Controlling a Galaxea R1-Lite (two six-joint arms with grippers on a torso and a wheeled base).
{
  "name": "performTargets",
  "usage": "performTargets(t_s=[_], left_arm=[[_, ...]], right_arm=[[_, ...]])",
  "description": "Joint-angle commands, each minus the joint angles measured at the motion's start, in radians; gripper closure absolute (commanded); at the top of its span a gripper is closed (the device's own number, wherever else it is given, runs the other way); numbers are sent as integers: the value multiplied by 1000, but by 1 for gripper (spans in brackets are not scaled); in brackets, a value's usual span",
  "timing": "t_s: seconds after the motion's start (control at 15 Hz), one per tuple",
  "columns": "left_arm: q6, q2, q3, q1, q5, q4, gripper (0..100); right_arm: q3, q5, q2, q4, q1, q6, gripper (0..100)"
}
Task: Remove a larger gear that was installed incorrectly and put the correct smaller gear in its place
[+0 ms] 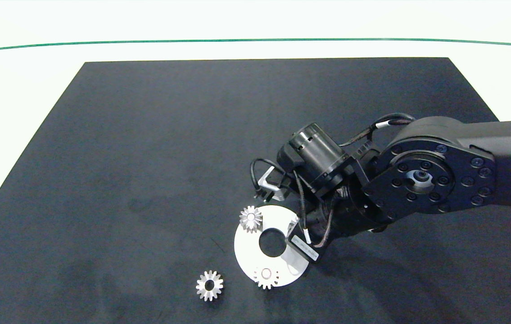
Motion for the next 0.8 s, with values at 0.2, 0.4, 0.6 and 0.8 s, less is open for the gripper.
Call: performTargets(t_s=[0.2,0.4,0.6,0.8], left_arm=[[1,0,0,0,1,5,0],[1,0,1,-1,1,5,0],[1,0,9,-15,2,5,0],[19,0,14,-15,1,5,0]], right_arm=[[-6,1,-10,4,2,0,63],[-5,1,-29,4,3,0,63],[-3,1,-43,6,5,-2,63],[-6,1,-69,6,15,-5,63]])
